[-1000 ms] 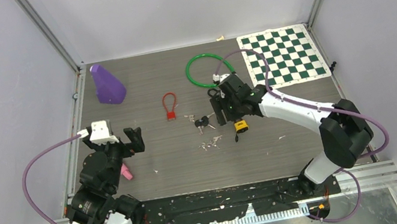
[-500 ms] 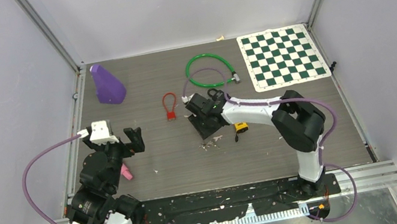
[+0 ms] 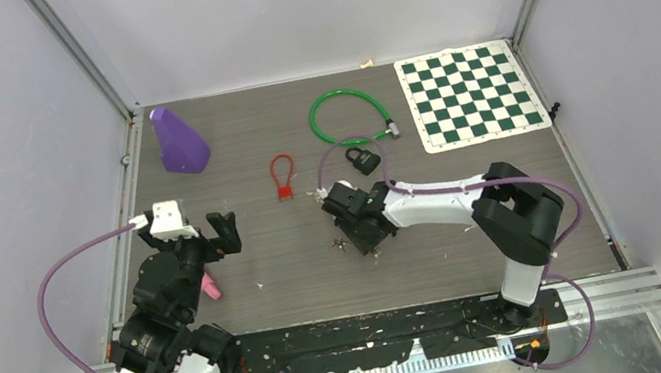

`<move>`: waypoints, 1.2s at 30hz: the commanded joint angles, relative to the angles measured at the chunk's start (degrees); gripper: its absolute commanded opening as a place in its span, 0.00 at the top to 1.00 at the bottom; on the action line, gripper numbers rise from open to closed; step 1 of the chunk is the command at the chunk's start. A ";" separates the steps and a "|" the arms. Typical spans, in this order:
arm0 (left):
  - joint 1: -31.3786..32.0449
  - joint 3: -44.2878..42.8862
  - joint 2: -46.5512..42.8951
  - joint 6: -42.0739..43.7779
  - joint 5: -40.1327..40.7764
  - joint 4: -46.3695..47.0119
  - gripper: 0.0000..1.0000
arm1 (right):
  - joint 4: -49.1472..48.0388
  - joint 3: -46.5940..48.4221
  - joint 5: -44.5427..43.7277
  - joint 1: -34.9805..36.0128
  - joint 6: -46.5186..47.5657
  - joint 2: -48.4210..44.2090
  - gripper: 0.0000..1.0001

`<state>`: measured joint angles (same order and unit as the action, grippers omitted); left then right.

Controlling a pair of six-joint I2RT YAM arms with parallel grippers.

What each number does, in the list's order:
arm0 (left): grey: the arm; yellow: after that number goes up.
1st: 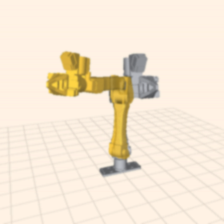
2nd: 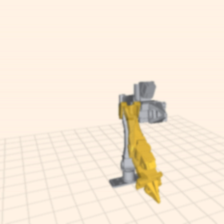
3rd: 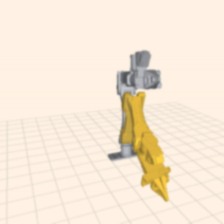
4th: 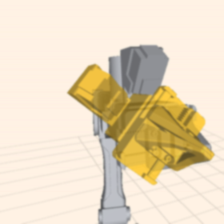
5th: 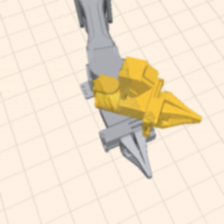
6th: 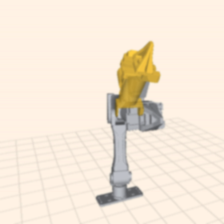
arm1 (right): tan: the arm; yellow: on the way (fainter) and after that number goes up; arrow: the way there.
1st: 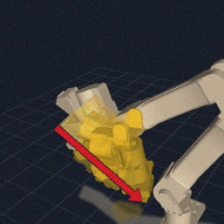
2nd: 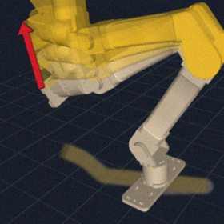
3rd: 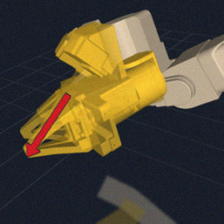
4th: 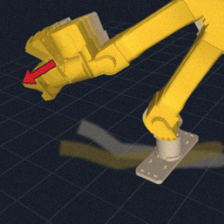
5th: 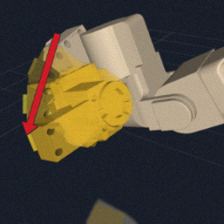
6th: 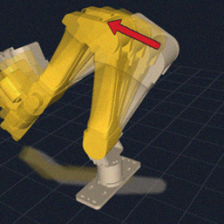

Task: Unlock with the key

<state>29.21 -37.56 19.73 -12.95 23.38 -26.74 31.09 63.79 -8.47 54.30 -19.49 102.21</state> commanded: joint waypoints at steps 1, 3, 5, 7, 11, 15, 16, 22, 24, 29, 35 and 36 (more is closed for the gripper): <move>0.32 0.32 0.66 0.82 -0.47 2.84 0.00 | 4.19 -4.05 -2.12 1.44 -2.11 -6.79 0.70; 0.32 0.36 0.71 0.82 -0.45 2.84 0.00 | 5.51 -5.84 -2.25 1.72 -2.67 -9.69 0.68; 0.32 0.28 0.82 0.82 -0.52 2.78 0.00 | 6.34 -7.49 -2.32 1.76 -3.39 -13.70 0.61; 0.32 0.27 0.91 0.82 -0.70 2.73 0.01 | 6.15 -8.36 -2.45 1.71 -4.09 -15.64 0.57; 0.32 0.30 0.85 0.87 -0.75 2.68 0.00 | 5.15 -8.57 -3.54 1.66 -5.84 -18.47 0.47; 0.32 0.22 0.85 0.82 -0.74 2.62 0.00 | 1.99 -8.74 -1.19 1.33 -8.48 -16.54 0.44; 0.32 0.28 0.81 0.83 -0.75 2.68 0.00 | 1.53 -8.76 -0.36 1.15 -9.39 -15.87 0.44; 0.32 0.25 0.88 0.82 -0.71 2.56 0.00 | 0.08 -7.94 0.05 0.87 -11.71 -10.03 0.45; 0.36 0.30 0.84 0.82 -0.80 2.56 0.00 | -0.18 -8.16 -0.59 0.87 -11.77 -8.57 0.45; 0.37 0.27 0.98 0.82 -0.97 2.66 0.00 | -1.10 -9.07 1.04 0.79 -10.71 -6.26 0.50; 0.36 0.28 1.57 0.90 -1.31 2.68 0.00 | -1.27 -11.88 3.08 0.75 -10.38 -8.02 0.68; 0.33 0.21 1.81 0.83 -1.49 2.62 0.00 | -1.00 -12.76 3.58 0.73 -10.00 -9.03 0.72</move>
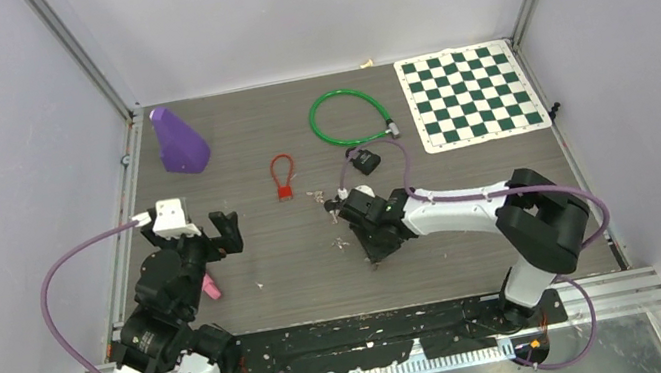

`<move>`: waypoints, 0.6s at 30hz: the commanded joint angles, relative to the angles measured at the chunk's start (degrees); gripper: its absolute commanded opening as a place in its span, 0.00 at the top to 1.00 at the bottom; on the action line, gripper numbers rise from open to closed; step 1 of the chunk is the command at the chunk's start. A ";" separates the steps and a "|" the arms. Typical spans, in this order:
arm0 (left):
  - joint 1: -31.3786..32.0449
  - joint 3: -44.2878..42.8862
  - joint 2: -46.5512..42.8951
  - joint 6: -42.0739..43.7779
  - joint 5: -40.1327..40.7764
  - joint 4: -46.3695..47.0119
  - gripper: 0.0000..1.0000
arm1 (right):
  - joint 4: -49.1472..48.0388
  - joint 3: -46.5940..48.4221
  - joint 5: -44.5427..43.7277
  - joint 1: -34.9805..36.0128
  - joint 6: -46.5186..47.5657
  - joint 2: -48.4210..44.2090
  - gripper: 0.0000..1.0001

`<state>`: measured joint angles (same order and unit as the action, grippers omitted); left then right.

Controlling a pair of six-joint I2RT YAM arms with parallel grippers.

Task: Unlock with the key

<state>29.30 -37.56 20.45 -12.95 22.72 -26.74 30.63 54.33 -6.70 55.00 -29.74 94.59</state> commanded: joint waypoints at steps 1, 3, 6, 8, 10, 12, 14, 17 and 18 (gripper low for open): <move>0.30 0.15 1.35 0.82 -1.17 2.68 0.01 | -0.34 -3.76 2.71 0.09 0.45 -1.94 0.74; 0.32 0.04 1.96 0.82 -1.48 2.53 0.00 | 0.39 -5.38 3.35 0.21 0.62 -3.93 0.83; 0.32 -0.36 2.83 0.78 -1.64 2.20 0.01 | 1.63 -8.35 3.50 0.36 0.76 -7.98 0.94; 0.24 -0.63 3.25 0.46 -1.95 1.84 0.01 | 2.15 -9.79 2.83 0.37 0.85 -10.51 0.94; 0.27 -0.82 3.81 -0.25 -3.13 1.57 0.01 | 2.34 -10.48 2.33 0.37 1.00 -12.62 0.94; 0.30 -1.23 4.81 -0.99 -4.86 1.16 0.01 | 3.11 -10.40 1.59 0.31 1.11 -13.83 0.95; 0.30 -2.01 6.31 -1.61 -6.18 0.33 0.01 | 4.25 -9.93 1.44 0.28 1.54 -13.65 0.94; 0.32 -3.42 8.78 -2.48 -7.65 -2.01 0.01 | 6.01 -9.62 1.59 0.25 1.58 -12.27 0.89; 0.28 -3.86 9.50 -2.96 -8.26 -3.24 0.01 | 6.19 -9.69 1.33 0.27 1.47 -12.12 0.84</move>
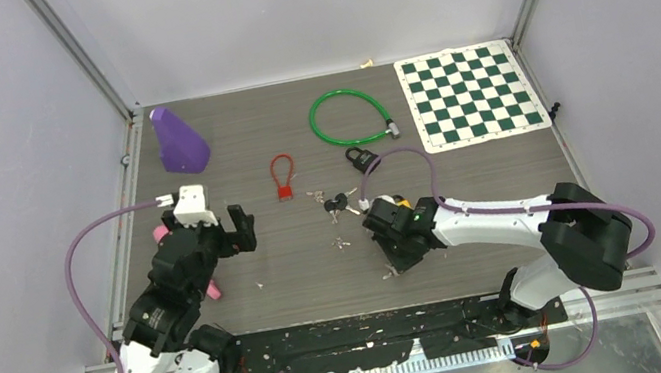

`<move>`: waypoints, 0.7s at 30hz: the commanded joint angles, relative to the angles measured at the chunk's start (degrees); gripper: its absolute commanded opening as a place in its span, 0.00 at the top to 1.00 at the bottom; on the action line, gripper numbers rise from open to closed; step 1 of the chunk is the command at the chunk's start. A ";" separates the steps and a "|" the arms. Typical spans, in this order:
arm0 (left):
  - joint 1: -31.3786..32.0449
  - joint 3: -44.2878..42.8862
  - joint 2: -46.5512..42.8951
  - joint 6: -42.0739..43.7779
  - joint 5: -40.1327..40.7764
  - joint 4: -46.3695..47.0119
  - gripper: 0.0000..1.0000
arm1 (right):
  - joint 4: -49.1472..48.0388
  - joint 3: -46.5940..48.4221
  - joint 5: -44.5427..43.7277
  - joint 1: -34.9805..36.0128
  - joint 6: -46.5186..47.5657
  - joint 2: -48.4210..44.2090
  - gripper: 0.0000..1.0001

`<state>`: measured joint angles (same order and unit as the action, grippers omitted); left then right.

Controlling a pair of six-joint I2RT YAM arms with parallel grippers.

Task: Unlock with the key

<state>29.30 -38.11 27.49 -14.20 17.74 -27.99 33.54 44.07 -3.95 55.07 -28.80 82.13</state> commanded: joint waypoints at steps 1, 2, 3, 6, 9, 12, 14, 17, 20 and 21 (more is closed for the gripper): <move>0.28 -3.79 3.23 -2.16 -3.92 -2.96 0.01 | 3.42 0.55 -1.77 0.21 0.17 0.41 0.69; 0.32 -4.03 3.73 -2.61 -4.72 -3.75 0.01 | 3.40 0.65 -2.38 0.21 0.12 0.36 0.63; 0.30 -4.39 4.11 -3.26 -5.40 -4.62 0.01 | 3.45 1.30 -2.60 0.21 0.05 0.15 0.55; 0.31 -4.78 4.50 -5.44 -7.56 -6.92 0.00 | 2.81 2.93 -2.47 0.19 0.02 -0.33 0.45; 0.27 -4.56 3.90 -7.45 -9.68 -8.64 0.00 | 1.10 4.14 -2.27 0.17 0.01 0.66 0.42; 0.27 -3.39 2.84 -9.78 -11.77 -9.42 0.01 | -0.01 4.28 -2.29 -0.06 0.05 4.00 0.42; 0.23 -2.32 2.27 -11.23 -13.34 -9.54 0.00 | -1.21 3.71 -1.46 -0.03 -0.03 5.62 0.44; 0.30 -0.69 1.98 -13.52 -16.73 -8.73 0.00 | -2.57 2.71 -0.37 -0.05 -0.43 6.85 0.48; 0.28 0.78 2.86 -15.82 -21.28 -6.93 0.00 | -3.49 1.75 0.04 -0.05 -0.43 7.05 0.61; 0.31 1.36 3.32 -16.61 -22.53 -6.13 0.00 | -3.62 1.65 0.02 -0.01 -0.32 6.89 0.65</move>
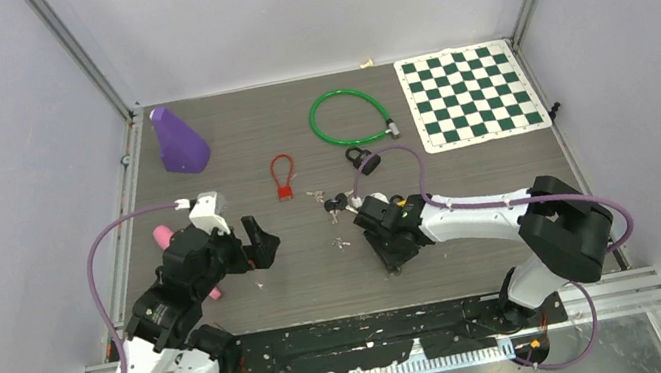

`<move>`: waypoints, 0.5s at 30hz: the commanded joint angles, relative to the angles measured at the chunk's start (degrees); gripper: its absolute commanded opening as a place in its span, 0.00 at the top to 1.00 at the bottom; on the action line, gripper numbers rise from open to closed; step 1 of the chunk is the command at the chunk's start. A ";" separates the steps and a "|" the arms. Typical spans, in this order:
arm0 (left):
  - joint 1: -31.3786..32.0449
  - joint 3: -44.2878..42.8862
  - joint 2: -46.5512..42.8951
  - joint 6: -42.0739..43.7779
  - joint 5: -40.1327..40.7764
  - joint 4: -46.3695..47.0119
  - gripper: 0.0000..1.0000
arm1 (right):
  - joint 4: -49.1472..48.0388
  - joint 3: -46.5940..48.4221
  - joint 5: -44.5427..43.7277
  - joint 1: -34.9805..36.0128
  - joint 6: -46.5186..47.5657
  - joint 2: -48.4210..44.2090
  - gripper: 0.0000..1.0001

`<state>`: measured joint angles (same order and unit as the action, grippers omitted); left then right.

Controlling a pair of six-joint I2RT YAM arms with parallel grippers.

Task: Unlock with the key

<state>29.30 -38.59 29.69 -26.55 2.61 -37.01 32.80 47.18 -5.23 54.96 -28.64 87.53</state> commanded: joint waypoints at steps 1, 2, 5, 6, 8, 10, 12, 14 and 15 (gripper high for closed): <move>0.28 2.44 1.87 -5.13 -8.84 3.75 0.00 | -3.15 -1.62 1.24 0.18 -0.10 0.93 0.73; 0.31 2.97 2.57 -5.91 -10.50 4.96 0.00 | -3.25 -1.68 1.13 0.25 0.12 0.52 0.77; 0.32 4.54 5.06 -9.05 -16.19 9.30 0.01 | -3.67 -1.63 0.17 0.48 1.48 -2.12 0.92; 0.34 5.03 5.99 -10.03 -17.66 10.64 0.01 | -3.73 -1.60 -0.07 0.53 1.74 -3.24 0.94; 0.32 5.75 7.87 -11.56 -20.18 13.34 0.01 | -4.71 -1.61 -0.60 0.56 2.41 -5.02 0.95; 0.32 6.40 9.60 -12.87 -22.31 15.93 0.00 | -6.14 -1.72 -0.90 0.61 3.17 -6.74 0.95; 0.32 7.19 11.12 -14.13 -23.84 19.17 0.00 | -8.34 -2.18 -0.75 0.58 3.55 -8.54 0.94; 0.32 7.99 12.38 -15.22 -25.19 22.14 0.00 | -10.85 -2.80 -0.36 0.56 3.84 -10.42 0.95; 0.30 8.37 12.83 -15.62 -25.84 23.55 0.00 | -11.81 -3.06 -0.43 0.53 3.80 -11.00 0.95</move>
<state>29.32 -31.11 41.34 -38.81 -17.34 -23.68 27.68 44.69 -5.04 55.29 -26.11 81.23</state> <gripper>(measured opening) 0.995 0.092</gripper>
